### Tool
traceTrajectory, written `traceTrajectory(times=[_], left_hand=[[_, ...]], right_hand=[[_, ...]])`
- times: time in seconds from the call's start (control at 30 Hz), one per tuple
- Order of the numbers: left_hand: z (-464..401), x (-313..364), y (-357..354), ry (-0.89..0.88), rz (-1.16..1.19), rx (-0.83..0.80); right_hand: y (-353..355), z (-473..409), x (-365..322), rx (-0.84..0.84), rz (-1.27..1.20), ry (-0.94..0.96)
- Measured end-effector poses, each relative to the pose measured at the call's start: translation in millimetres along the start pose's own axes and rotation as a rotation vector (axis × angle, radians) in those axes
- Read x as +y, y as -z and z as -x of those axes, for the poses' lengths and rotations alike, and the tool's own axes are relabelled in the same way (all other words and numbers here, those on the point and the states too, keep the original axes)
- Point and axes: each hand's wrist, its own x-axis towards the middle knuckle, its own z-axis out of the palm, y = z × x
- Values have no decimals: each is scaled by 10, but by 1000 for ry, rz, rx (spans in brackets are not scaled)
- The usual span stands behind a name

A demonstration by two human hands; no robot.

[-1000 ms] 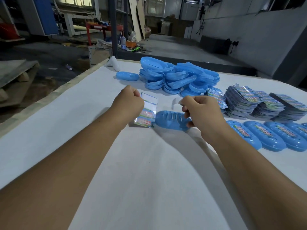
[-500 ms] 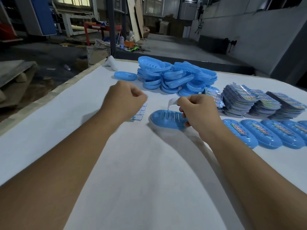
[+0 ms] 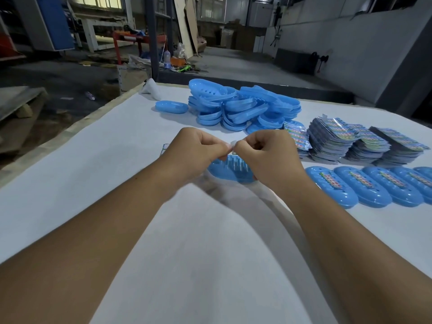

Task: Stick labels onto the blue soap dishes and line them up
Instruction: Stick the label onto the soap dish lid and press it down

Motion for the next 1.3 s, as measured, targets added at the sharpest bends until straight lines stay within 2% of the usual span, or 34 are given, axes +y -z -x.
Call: traceTrajectory(times=[0.13, 0.23, 0.33, 0.43, 0.57, 0.83, 0.97, 1.3], left_hand=[[-6, -9, -16, 25, 14, -3], [-20, -3, 4, 46, 22, 62], [-34, 2, 28, 82, 20, 116], [-49, -3, 21, 121, -18, 139], [-57, -16, 1, 137, -34, 129], [-122, -73, -45, 82, -39, 123], [-183, -114, -87, 45, -81, 135], [-256, -189, -135, -49, -367, 160]], right_hand=[[-13, 2, 16, -54, -10, 31], [-7, -9, 37, -90, -31, 42], [0, -39, 72, -31, 49, 44], [49, -75, 120, 32, 87, -31], [80, -85, 139, -16, 21, -122], [83, -108, 194, -86, -132, -310], [84, -92, 206, -93, -118, -328], [36, -101, 252, -114, -28, -363]])
